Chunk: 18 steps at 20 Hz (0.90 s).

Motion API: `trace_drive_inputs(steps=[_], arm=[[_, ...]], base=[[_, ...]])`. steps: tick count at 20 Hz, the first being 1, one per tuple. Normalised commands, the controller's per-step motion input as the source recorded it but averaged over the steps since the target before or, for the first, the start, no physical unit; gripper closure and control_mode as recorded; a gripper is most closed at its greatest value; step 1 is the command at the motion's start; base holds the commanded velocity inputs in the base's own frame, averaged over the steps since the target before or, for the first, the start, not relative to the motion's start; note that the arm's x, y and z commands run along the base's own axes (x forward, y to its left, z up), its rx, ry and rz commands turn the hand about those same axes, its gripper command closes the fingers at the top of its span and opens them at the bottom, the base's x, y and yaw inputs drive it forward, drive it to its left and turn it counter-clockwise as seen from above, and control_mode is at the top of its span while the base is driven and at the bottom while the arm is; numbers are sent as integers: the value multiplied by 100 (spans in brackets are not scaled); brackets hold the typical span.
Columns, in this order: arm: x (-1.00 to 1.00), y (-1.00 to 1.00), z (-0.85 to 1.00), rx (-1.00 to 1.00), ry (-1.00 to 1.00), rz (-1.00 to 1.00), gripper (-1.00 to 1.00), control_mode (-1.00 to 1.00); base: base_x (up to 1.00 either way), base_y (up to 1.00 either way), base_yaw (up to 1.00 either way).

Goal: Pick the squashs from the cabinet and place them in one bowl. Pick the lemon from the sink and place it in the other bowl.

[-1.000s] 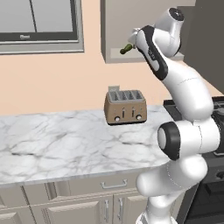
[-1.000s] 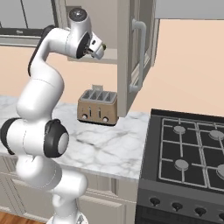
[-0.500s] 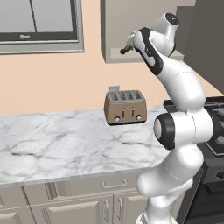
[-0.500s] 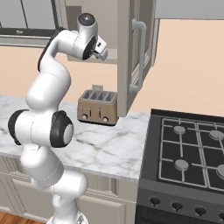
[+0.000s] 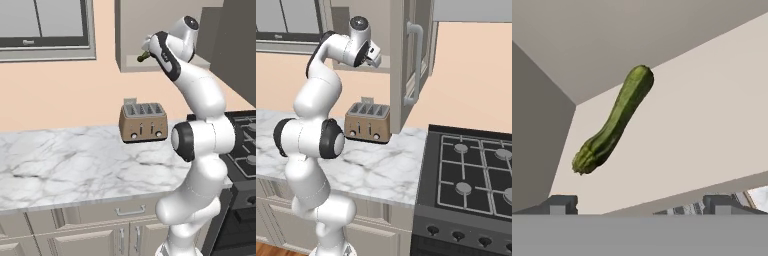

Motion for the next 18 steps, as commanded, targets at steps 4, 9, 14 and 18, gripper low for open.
trace_drive_inputs(steps=[4,9,14,18], arm=[[31,0,-3,0,0,4,-100,-100],[37,5,-19,0,0,5,-100,-100],[29,3,-4,0,0,3,-100,-100],[25,0,1,0,0,0,-100,-100]], base=[[0,0,0],[0,0,0],[0,0,0],[0,0,0]])
